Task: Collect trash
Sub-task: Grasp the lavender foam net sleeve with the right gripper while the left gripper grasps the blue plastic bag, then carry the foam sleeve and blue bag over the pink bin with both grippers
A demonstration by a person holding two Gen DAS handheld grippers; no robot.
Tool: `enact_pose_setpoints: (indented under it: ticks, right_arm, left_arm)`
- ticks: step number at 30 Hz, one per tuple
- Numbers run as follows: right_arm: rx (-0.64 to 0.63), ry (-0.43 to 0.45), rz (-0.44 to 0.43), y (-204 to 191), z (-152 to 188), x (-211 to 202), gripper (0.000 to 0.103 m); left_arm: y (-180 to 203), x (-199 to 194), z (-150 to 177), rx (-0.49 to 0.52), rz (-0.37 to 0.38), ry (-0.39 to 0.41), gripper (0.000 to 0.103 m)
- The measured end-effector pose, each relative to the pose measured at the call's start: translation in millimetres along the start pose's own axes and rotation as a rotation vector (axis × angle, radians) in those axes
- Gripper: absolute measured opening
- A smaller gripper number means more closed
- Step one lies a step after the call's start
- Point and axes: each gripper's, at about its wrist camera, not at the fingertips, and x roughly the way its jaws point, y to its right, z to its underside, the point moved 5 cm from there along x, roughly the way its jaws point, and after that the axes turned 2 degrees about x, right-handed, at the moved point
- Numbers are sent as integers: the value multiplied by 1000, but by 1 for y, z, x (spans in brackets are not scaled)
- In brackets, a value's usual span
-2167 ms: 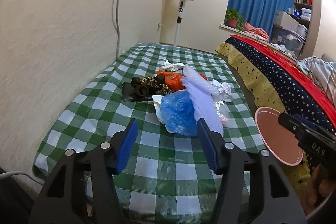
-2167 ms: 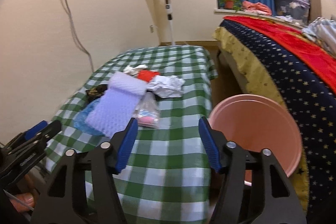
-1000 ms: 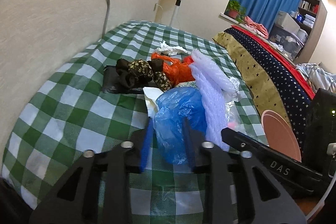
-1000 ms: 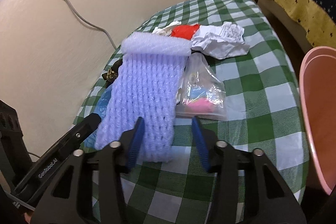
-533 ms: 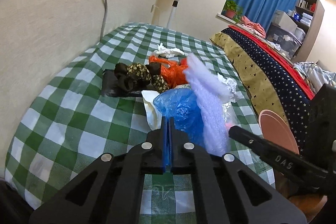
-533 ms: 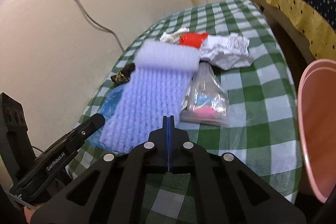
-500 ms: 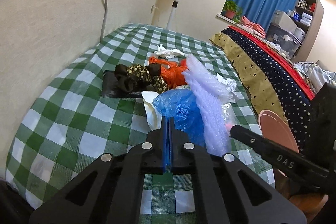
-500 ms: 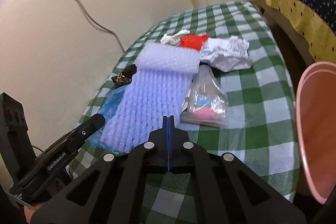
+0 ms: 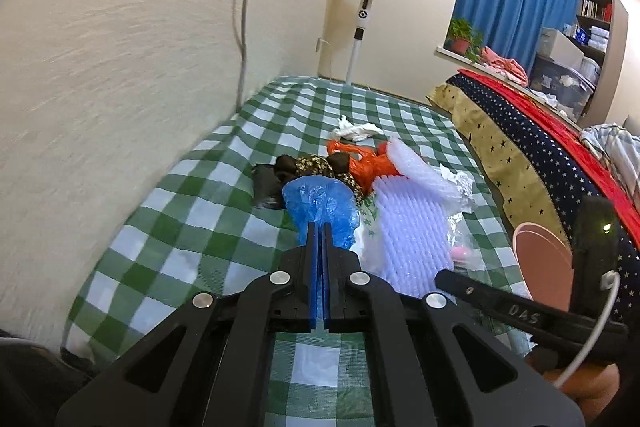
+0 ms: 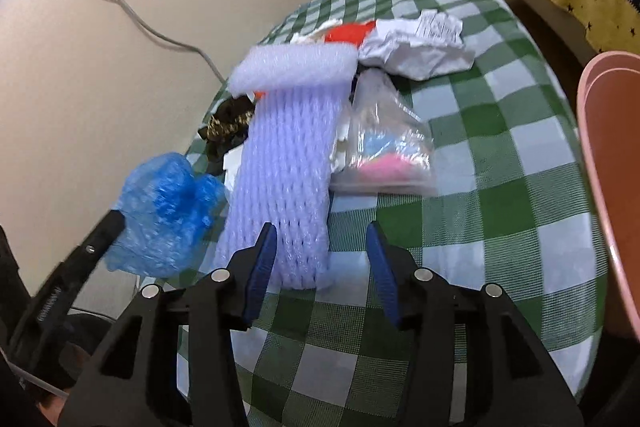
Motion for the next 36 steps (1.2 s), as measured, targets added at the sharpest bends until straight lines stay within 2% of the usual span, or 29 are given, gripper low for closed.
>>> enact_pose_setpoints:
  ticks: [1,2,3,4,13,17,30,36]
  right_arm:
    - [-5,-4,-3,-2,1,1,28]
    - [-16,-11,-10,-4,2,1,19]
    - [-28,-9,-11,-7,3,0,12]
    - [-42,1,-9,-10,3,-4,11]
    - [-225,85,74,-39,6,-51,10]
    - [-275,113,119,-40,5,-73,10]
    - [-351,225,282,-37,12,-149,10]
    - [-340,298,373,-23,3,-203,10]
  left_arm:
    - [0,-2,0,2,-1,3,1]
    - [0,-3,-1,5,-1,6,1]
    - [1,-4,-1,9,-1,9,1]
    - [1,-6,-2,13,-2,12,1]
    - [7,-24,-1,28,7,38,1]
    - [10,-36,0,31,15,54,1]
    - [39,-81,3,61,76,101,1]
    - [63,-89,0,91,122,113,1]
